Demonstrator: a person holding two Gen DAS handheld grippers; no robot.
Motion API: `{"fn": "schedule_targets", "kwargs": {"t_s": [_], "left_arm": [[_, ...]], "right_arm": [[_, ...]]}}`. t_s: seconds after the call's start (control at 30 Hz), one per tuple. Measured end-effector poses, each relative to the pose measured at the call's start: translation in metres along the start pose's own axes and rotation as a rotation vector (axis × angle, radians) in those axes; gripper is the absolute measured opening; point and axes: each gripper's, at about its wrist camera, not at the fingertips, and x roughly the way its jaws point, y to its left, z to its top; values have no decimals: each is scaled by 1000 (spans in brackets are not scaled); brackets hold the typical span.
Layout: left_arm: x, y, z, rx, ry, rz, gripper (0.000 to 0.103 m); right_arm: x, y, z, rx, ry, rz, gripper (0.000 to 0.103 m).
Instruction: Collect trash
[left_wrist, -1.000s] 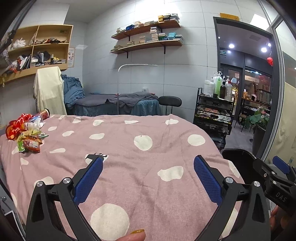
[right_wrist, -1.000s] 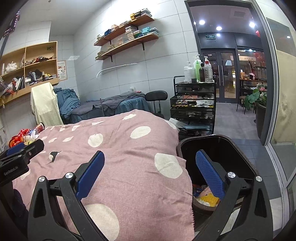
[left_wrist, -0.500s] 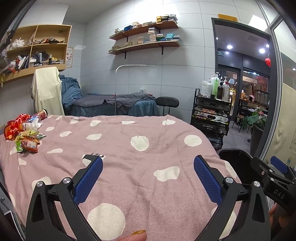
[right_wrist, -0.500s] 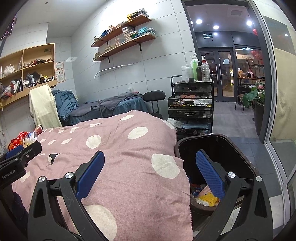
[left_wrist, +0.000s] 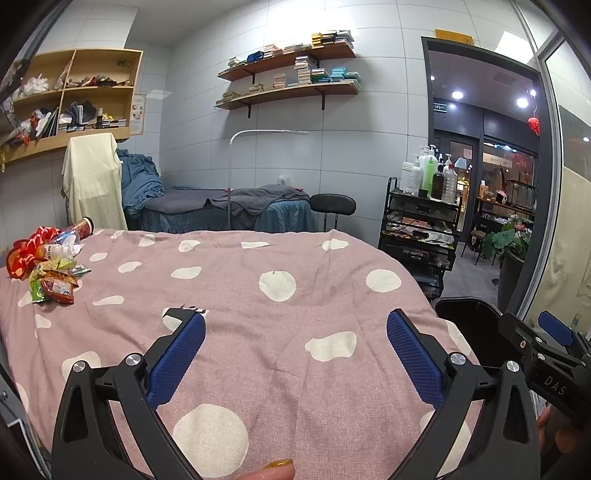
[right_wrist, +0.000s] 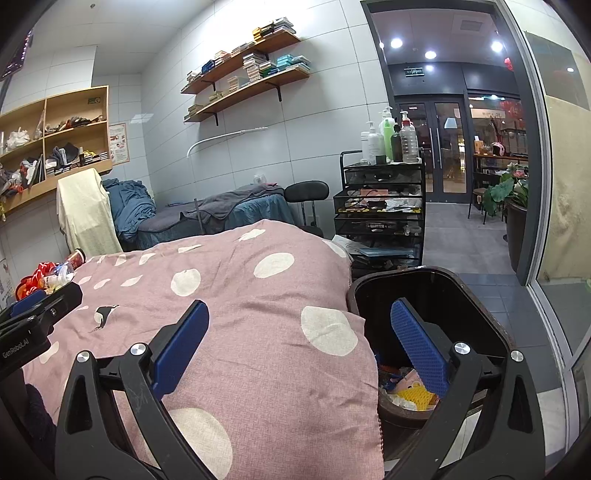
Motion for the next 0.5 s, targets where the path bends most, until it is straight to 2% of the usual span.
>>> {"fn": "schedule_targets", "kwargs": {"t_s": [0.5], "left_arm": [[0, 0, 1, 4, 0, -7, 98]], "right_arm": [[0, 0, 0, 0, 0, -1, 97]]}}
